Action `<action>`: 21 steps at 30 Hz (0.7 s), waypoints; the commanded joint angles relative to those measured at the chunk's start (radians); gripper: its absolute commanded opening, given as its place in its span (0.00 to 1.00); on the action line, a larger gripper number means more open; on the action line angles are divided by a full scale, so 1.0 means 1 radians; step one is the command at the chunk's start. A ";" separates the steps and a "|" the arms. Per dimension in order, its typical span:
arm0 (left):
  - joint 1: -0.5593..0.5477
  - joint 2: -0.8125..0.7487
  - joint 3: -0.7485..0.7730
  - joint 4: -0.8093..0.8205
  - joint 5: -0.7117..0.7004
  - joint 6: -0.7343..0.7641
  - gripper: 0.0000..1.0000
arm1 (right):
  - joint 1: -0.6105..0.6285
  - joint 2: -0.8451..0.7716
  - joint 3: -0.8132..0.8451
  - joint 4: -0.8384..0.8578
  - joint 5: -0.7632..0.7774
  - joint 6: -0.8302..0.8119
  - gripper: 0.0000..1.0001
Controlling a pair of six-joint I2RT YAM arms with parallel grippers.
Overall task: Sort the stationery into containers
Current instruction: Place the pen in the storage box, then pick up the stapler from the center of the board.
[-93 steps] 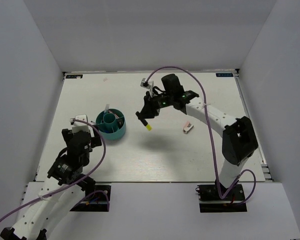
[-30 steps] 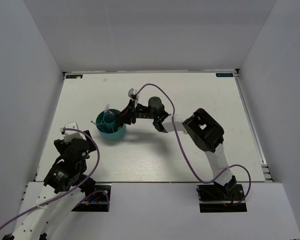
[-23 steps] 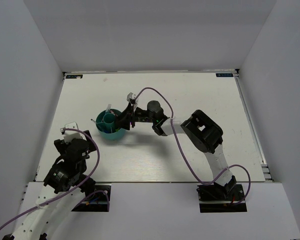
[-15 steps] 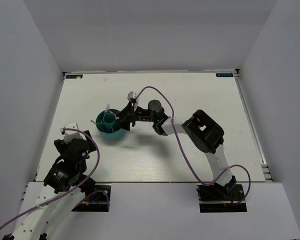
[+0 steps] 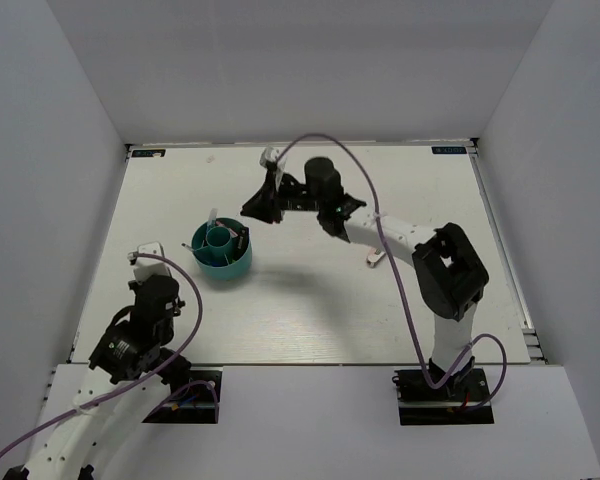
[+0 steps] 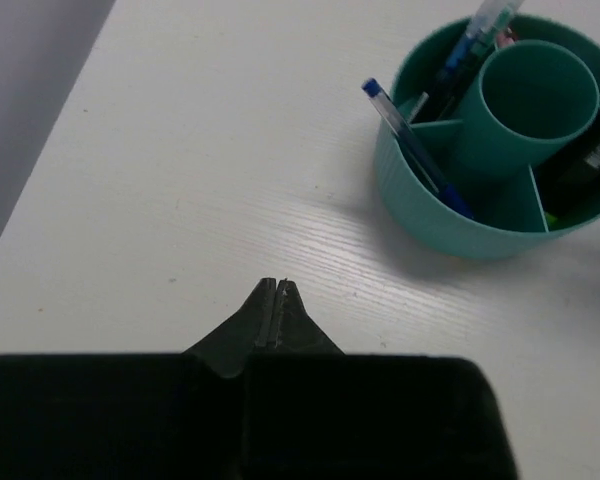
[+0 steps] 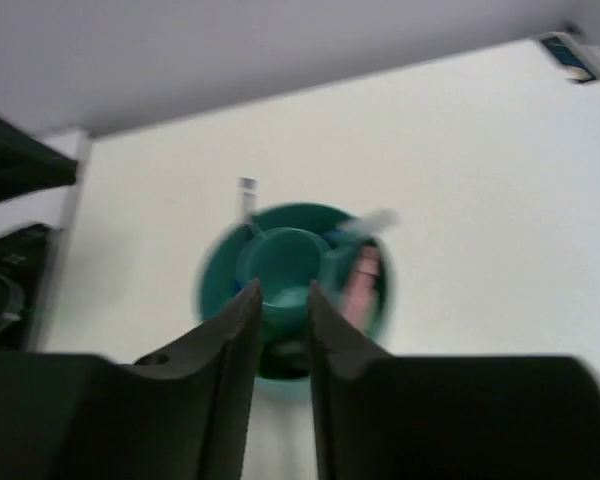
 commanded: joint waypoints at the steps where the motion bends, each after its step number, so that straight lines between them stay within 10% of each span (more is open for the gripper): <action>1: 0.004 0.069 0.015 0.030 0.133 0.048 0.00 | -0.047 -0.020 0.267 -0.813 0.104 -0.374 0.31; 2: 0.004 0.102 0.018 0.031 0.164 0.069 0.00 | -0.088 -0.020 0.278 -1.003 0.126 -0.454 0.79; 3: 0.003 0.150 0.026 0.027 0.248 0.074 0.04 | -0.096 -0.031 0.286 -1.063 0.155 -0.486 0.91; 5: 0.004 0.223 0.064 0.010 0.290 0.091 0.67 | -0.154 -0.067 0.268 -1.242 0.216 -0.616 0.91; 7: 0.003 0.305 0.099 0.001 0.357 0.102 0.99 | -0.181 -0.128 0.212 -1.298 0.300 -0.683 0.91; 10: 0.004 0.339 0.100 0.027 0.411 0.106 0.99 | -0.248 -0.221 0.116 -1.421 0.412 -0.900 0.87; 13: 0.012 0.317 0.063 0.059 0.436 0.108 0.98 | -0.287 -0.273 0.048 -1.494 0.541 -1.052 0.27; 14: 0.016 0.311 0.057 0.064 0.445 0.112 0.84 | -0.294 -0.281 0.045 -1.514 0.548 -1.123 0.00; 16: 0.035 0.276 0.037 0.080 0.491 0.116 0.56 | -0.334 -0.299 0.010 -1.605 0.510 -1.285 0.00; 17: 0.039 0.259 0.032 0.080 0.496 0.114 0.27 | -0.345 -0.352 -0.014 -1.607 0.473 -1.339 0.00; 18: 0.038 0.254 0.021 0.085 0.497 0.111 0.20 | -0.383 -0.373 -0.109 -1.619 0.447 -1.564 0.18; 20: 0.038 0.238 0.024 0.074 0.505 0.108 0.20 | -0.417 -0.437 -0.180 -1.617 0.350 -1.751 0.33; 21: 0.038 0.239 0.023 0.076 0.497 0.108 0.40 | -0.446 -0.440 -0.253 -1.554 0.348 -1.906 0.43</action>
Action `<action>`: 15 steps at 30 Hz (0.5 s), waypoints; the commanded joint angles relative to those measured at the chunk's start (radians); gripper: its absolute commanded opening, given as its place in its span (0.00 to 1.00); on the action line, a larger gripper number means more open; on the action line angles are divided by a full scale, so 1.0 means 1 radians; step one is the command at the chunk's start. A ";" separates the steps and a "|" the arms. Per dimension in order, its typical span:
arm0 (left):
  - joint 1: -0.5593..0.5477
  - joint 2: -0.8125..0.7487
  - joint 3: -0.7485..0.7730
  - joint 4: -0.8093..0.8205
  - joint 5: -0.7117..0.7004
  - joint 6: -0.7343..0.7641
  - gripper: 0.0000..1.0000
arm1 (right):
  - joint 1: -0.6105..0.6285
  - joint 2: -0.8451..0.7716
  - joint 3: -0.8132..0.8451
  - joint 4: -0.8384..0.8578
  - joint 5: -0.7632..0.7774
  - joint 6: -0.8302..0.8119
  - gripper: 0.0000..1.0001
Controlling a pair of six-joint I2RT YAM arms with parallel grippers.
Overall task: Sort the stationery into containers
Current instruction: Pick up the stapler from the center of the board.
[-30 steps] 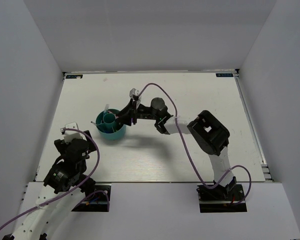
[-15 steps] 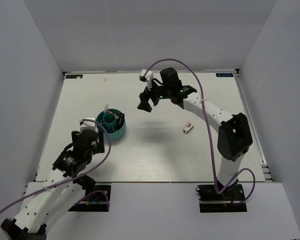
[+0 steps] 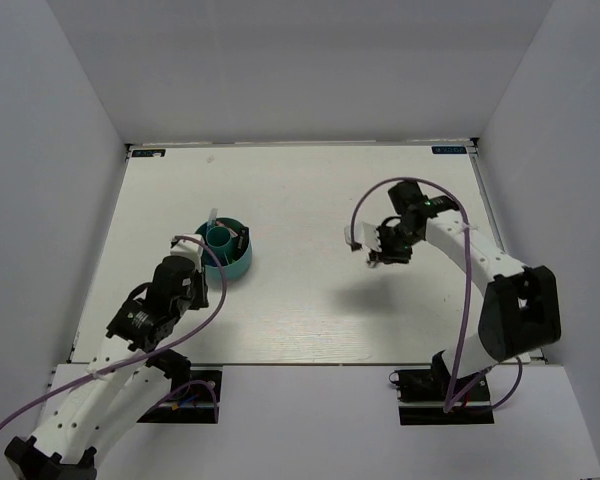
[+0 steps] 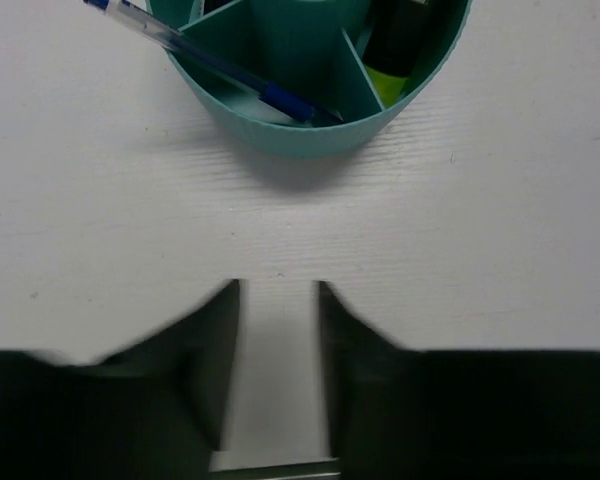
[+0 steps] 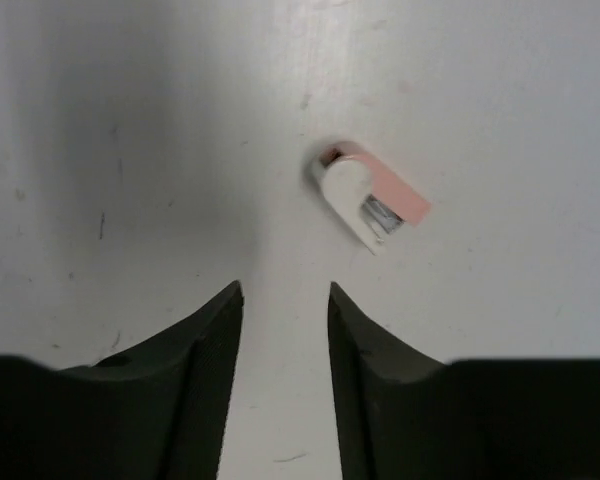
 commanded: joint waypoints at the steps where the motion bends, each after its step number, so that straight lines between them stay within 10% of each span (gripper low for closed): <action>1: 0.004 -0.014 -0.007 0.021 0.034 -0.014 0.55 | -0.058 -0.053 -0.112 -0.035 -0.084 -0.530 0.46; 4: 0.005 0.001 0.001 -0.003 0.013 -0.023 0.89 | -0.102 0.043 -0.002 -0.157 -0.100 -0.687 0.64; 15: 0.010 0.009 0.004 -0.007 0.019 -0.020 0.91 | -0.107 0.172 0.086 -0.069 -0.192 -0.768 0.72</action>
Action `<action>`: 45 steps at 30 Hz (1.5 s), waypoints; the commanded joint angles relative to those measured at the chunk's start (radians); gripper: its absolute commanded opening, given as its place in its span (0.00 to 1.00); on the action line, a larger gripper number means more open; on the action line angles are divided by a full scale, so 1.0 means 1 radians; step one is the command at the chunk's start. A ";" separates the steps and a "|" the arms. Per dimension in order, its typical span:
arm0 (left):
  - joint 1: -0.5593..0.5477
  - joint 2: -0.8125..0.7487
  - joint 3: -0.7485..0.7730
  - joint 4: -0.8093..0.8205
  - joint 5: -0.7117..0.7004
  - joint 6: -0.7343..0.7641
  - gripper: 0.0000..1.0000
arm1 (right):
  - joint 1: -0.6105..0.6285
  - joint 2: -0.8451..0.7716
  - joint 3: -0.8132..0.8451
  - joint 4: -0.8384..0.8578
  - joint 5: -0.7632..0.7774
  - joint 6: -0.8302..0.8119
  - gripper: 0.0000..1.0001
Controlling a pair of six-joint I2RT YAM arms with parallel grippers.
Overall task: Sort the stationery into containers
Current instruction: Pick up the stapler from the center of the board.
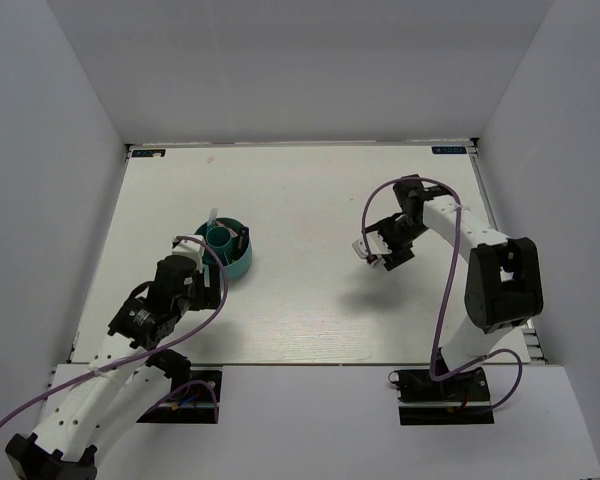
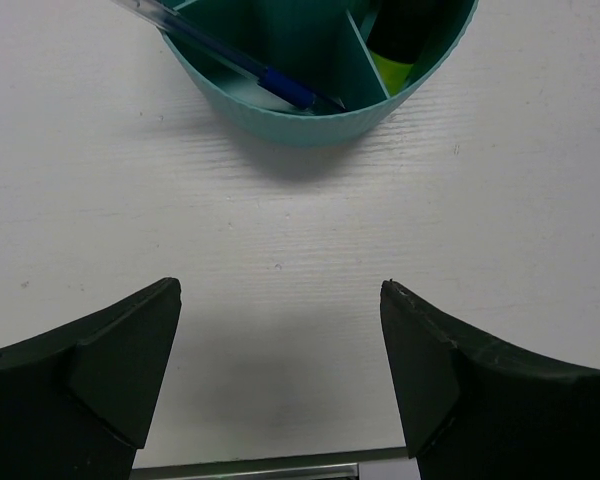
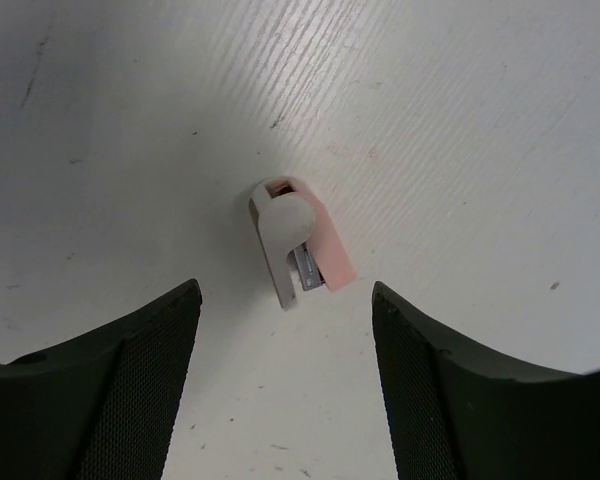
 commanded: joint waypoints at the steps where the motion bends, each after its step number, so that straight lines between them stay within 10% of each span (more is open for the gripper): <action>1: 0.005 -0.003 0.005 0.002 0.007 -0.005 0.91 | 0.011 0.046 0.054 -0.001 -0.064 -0.077 0.72; 35: 0.007 0.003 0.005 -0.004 -0.017 -0.007 0.92 | 0.088 0.192 0.012 0.063 0.114 -0.143 0.62; 45: 0.007 0.000 0.007 -0.006 -0.020 -0.009 0.92 | 0.097 0.157 0.032 0.019 0.053 -0.105 0.19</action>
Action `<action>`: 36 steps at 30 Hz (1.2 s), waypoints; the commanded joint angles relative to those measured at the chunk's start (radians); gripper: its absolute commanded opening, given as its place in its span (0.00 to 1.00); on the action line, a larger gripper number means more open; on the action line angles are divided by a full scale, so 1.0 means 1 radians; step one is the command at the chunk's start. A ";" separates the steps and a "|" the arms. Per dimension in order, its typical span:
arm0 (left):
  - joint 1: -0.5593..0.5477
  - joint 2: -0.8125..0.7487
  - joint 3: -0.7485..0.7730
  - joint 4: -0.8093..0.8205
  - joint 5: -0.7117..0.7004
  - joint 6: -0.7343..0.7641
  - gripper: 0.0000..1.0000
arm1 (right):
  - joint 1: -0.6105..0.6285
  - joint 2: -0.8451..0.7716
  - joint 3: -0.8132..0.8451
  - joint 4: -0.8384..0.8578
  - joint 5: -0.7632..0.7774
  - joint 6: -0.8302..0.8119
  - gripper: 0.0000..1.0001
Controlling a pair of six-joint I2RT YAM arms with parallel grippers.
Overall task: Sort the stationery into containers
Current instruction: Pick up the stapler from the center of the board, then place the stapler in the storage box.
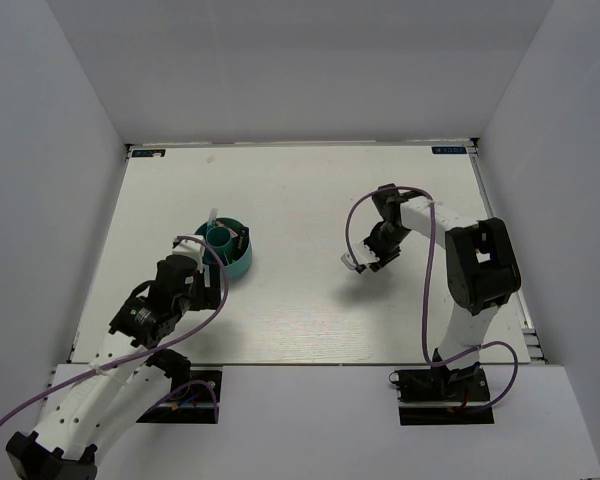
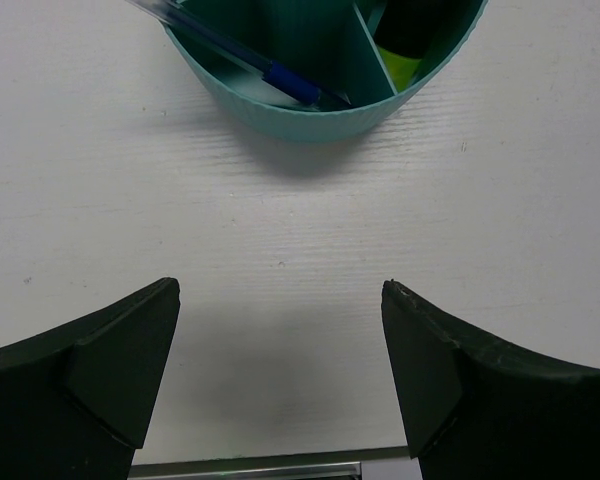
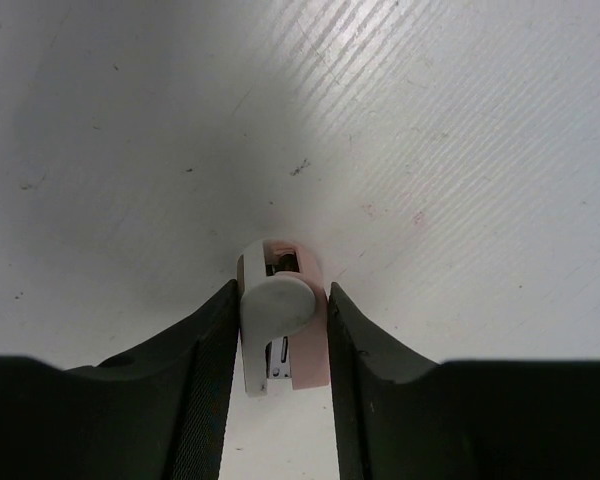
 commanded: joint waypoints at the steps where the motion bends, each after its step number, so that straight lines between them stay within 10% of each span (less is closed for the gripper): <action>1: 0.005 -0.011 0.007 -0.001 -0.018 -0.008 0.92 | 0.017 -0.032 0.037 -0.085 -0.068 -0.042 0.16; 10: 0.013 -0.129 -0.013 0.028 -0.110 -0.022 0.92 | 0.154 -0.088 0.370 -0.116 -0.410 0.563 0.00; 15: 0.016 -0.215 -0.036 0.040 -0.175 -0.032 0.92 | 0.218 0.004 0.592 0.253 -0.612 1.413 0.00; 19: 0.016 -0.314 -0.061 0.058 -0.230 -0.038 0.92 | 0.266 0.075 0.541 0.885 -0.777 2.054 0.00; 28: 0.014 -0.360 -0.062 0.058 -0.270 -0.043 0.92 | 0.424 0.395 0.939 0.958 -0.852 2.211 0.00; 36: 0.016 -0.369 -0.065 0.063 -0.276 -0.042 0.92 | 0.444 0.483 0.915 1.133 -0.834 2.294 0.00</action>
